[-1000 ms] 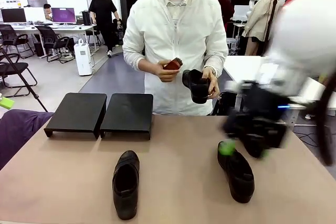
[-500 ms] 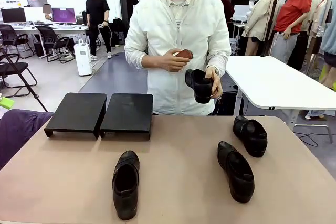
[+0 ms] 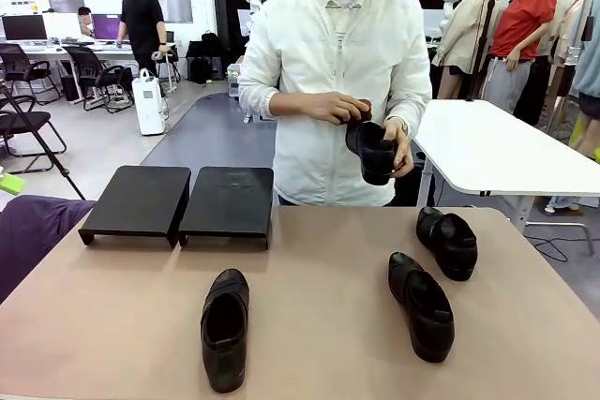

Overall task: Organize the shoes by placing them on the stand.
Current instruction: Pick up one Shoe and place it in the middle of the table, then place the Shoe from the middle of the table onto the Shoes Stand.

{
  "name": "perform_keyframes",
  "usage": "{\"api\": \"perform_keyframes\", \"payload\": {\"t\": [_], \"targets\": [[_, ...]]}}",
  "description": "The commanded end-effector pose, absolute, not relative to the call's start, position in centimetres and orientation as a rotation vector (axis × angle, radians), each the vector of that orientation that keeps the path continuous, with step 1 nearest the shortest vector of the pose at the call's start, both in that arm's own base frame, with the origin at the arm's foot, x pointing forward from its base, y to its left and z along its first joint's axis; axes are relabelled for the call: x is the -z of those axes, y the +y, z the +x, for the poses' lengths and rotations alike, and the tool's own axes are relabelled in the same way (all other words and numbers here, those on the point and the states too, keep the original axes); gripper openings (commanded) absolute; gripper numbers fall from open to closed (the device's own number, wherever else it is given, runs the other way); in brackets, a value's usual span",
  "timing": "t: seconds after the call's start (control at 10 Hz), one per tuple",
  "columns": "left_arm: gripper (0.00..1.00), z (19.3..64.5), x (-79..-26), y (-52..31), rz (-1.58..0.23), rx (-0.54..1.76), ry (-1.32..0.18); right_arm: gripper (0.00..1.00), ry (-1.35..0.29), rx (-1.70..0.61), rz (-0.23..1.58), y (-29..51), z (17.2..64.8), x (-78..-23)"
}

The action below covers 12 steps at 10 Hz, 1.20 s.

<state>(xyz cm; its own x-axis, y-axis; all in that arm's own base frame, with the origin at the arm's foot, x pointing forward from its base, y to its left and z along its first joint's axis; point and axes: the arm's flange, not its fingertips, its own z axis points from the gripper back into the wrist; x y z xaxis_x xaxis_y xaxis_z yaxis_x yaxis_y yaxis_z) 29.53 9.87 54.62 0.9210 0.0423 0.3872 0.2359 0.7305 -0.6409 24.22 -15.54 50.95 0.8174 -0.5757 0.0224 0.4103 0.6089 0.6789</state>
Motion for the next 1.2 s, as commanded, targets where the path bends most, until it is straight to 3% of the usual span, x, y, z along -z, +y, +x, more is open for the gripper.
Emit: {"api": "perform_keyframes", "payload": {"t": [0.0,0.7,0.9,1.1], "targets": [[1.00,29.5,-54.6,9.9,-0.766,0.127,-0.406,1.00,-0.229,0.536,0.682,-15.7,23.5,-51.0],[1.00,29.5,-54.6,9.9,-0.749,0.110,-0.395,1.00,-0.229,0.536,0.682,-15.7,23.5,-51.0],[1.00,32.6,-55.0,-4.5,-0.532,0.270,-0.224,1.00,-0.229,0.536,0.682,-15.7,23.5,-51.0],[1.00,33.6,-53.2,-17.8,-0.472,0.524,-0.036,1.00,-0.229,0.536,0.682,-15.7,23.5,-51.0]]}}
